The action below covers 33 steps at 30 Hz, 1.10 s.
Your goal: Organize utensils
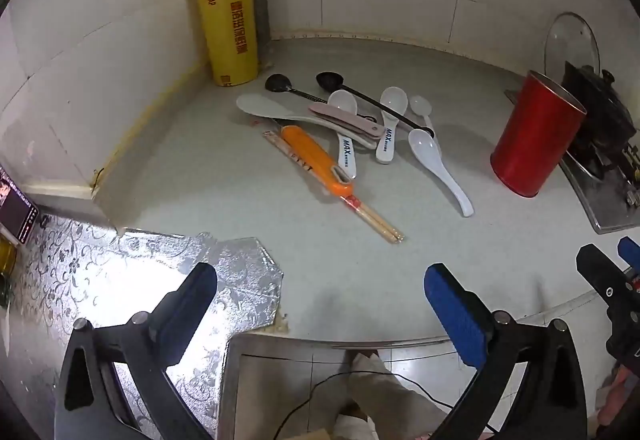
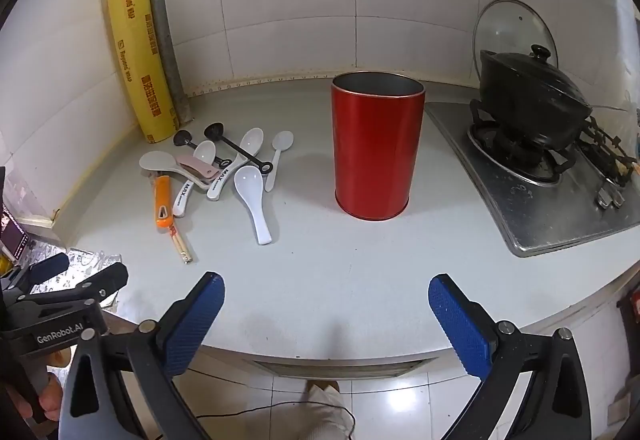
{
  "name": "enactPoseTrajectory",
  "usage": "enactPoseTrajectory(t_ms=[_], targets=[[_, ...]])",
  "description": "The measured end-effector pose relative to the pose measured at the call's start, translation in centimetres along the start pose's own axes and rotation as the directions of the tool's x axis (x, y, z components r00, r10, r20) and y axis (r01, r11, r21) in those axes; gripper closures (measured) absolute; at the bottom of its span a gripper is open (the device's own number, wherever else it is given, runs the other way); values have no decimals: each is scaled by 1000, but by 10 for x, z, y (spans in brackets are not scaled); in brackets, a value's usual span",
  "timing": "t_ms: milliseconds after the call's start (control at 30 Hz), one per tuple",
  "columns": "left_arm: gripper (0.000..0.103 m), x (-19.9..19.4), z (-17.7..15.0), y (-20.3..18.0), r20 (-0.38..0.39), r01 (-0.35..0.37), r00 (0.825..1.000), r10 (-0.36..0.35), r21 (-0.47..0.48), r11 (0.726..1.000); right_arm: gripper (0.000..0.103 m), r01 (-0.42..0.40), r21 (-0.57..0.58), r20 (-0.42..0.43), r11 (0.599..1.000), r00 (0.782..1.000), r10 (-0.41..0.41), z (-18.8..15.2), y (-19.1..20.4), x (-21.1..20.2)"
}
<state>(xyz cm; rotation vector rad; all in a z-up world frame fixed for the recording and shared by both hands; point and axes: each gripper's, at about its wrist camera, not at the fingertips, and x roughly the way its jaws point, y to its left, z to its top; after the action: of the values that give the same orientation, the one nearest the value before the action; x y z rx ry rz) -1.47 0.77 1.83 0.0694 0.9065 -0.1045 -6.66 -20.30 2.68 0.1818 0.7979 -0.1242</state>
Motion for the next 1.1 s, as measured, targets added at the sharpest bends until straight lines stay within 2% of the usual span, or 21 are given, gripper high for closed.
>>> enactPoseTrajectory(t_ms=[700, 1100], targets=[[0, -8, -1, 7, 66, -24, 997, 27, -50, 998, 0, -15, -75, 24, 997, 1000, 17, 3, 8, 0], [0, -5, -2, 4, 99, -27, 995, 30, -35, 999, 0, -15, -81, 27, 997, 999, 17, 5, 10, 6]])
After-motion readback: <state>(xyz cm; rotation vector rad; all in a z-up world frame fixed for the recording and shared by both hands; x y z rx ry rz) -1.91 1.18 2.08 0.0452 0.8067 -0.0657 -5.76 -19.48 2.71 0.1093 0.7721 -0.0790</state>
